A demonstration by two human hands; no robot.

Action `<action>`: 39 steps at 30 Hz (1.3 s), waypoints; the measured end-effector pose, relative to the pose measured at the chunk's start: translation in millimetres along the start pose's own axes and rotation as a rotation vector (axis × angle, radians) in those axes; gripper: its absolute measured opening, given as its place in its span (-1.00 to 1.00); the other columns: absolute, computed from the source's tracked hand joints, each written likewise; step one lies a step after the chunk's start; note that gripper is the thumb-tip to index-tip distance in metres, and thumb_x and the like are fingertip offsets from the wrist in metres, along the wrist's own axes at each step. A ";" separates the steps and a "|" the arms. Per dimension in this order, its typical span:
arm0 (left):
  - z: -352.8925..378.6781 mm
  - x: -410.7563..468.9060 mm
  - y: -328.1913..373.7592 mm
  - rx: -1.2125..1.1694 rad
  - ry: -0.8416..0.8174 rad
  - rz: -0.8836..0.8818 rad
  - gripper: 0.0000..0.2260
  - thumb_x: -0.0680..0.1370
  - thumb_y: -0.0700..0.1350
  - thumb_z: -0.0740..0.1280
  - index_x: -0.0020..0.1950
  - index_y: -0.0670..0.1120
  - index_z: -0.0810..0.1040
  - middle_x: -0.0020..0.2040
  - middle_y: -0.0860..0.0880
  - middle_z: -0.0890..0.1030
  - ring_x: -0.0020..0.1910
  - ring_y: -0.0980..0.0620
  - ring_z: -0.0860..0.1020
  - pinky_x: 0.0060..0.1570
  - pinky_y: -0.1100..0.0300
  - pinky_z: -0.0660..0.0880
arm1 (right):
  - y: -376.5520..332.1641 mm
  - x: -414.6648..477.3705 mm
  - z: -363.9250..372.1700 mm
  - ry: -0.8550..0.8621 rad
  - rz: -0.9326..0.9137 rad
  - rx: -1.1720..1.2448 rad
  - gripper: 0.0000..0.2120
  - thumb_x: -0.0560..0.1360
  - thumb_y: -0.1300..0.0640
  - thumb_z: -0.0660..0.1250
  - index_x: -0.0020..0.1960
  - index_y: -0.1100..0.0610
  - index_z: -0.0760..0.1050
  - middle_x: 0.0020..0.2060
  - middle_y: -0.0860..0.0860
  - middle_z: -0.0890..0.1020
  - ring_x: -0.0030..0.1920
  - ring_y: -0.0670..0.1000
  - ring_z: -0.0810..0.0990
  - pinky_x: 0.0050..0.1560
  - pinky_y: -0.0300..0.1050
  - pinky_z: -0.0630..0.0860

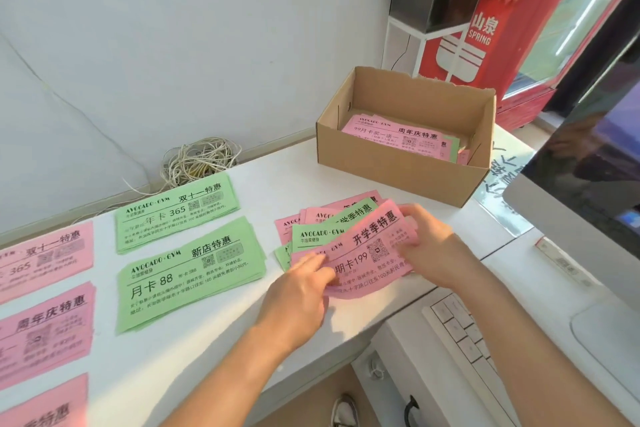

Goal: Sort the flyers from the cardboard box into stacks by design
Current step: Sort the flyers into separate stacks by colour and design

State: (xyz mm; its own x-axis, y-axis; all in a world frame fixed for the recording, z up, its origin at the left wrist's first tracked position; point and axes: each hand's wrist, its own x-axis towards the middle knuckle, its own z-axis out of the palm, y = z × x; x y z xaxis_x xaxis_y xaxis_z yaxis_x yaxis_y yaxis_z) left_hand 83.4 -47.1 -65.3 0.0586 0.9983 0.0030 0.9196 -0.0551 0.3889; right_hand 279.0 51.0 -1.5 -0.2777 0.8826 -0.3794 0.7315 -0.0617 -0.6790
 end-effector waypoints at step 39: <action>-83.9 -354.2 -209.0 0.089 0.485 -0.610 -0.76 0.43 -0.11 0.24 0.00 -0.01 0.64 0.13 -0.12 0.58 0.08 -0.06 0.46 0.09 0.09 0.43 | -152.8 -140.6 364.2 -0.022 -0.772 -0.452 -0.66 0.33 0.07 0.38 0.10 0.02 0.52 0.06 0.02 0.55 -0.02 0.12 0.54 -0.21 -0.06 0.57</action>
State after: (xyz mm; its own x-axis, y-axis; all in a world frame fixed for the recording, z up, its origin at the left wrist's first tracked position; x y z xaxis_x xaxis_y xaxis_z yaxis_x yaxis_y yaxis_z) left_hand -162.2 -387.4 -70.4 -0.6240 0.7490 0.2227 0.7639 0.5247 0.3758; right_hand -20.5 -233.4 -73.3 -0.8024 0.5932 0.0655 0.5107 0.7393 -0.4389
